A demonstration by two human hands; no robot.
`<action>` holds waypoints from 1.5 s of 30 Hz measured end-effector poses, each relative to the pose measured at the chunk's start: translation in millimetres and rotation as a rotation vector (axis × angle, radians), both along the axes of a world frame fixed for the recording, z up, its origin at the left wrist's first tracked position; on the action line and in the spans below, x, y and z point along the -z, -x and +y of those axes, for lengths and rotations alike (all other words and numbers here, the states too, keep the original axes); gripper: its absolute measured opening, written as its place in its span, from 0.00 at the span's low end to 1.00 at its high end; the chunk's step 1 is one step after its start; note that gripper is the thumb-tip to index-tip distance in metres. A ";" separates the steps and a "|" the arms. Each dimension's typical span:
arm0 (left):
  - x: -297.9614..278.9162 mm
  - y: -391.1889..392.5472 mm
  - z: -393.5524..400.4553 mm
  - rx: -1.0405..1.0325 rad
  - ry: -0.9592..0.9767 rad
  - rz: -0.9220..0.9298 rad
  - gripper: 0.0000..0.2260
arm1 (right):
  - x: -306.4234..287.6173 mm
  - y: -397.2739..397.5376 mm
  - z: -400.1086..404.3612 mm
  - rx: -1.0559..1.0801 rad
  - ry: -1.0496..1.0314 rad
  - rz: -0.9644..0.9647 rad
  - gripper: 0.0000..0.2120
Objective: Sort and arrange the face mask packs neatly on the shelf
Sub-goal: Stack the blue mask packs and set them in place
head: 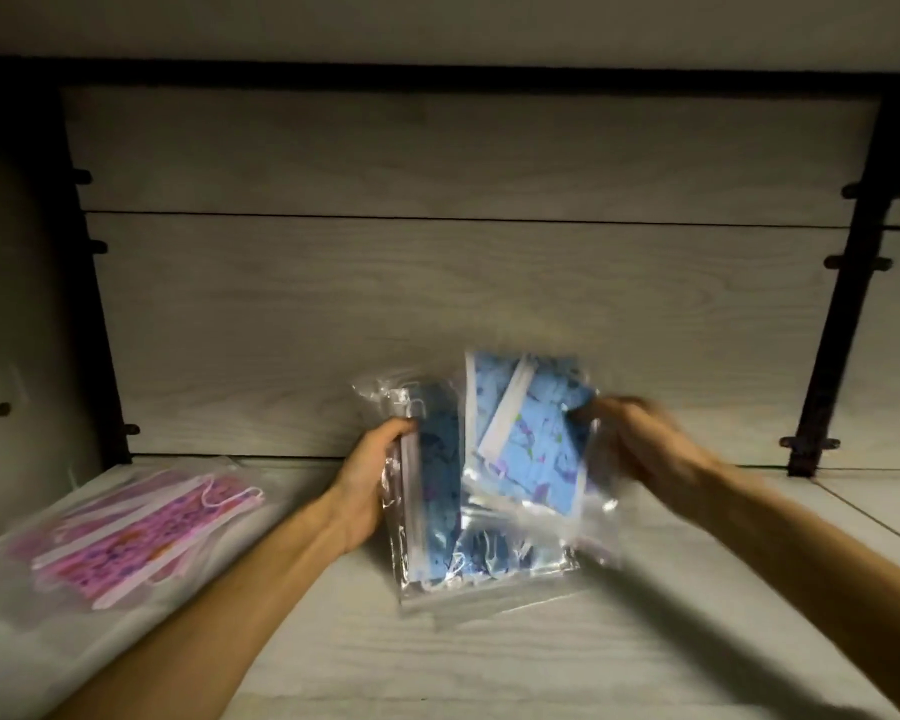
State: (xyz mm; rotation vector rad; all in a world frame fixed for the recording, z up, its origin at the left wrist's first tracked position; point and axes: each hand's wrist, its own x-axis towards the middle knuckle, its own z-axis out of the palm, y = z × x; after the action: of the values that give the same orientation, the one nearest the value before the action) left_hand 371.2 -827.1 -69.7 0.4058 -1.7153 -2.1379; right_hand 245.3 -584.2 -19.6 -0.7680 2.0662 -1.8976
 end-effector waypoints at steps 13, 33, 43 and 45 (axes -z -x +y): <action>7.3 5.8 8.4 -0.067 0.138 0.018 0.16 | 40.2 -2.0 -0.9 -0.272 0.041 -0.539 0.21; 2.5 -0.9 14.0 -0.026 0.112 -0.036 0.26 | 37.1 8.3 2.1 0.037 0.174 -0.395 0.07; -0.3 -4.1 18.4 0.013 0.070 -0.068 0.17 | 38.9 12.6 4.7 0.012 0.126 -0.374 0.04; -0.4 -4.7 19.2 0.012 0.100 -0.066 0.23 | 38.0 13.9 5.4 0.054 0.159 -0.361 0.04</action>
State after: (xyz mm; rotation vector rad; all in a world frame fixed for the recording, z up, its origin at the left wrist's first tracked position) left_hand 375.9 -807.8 -69.3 0.4431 -1.8563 -2.0585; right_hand 231.4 -578.8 -57.6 -0.3661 1.7495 -2.0689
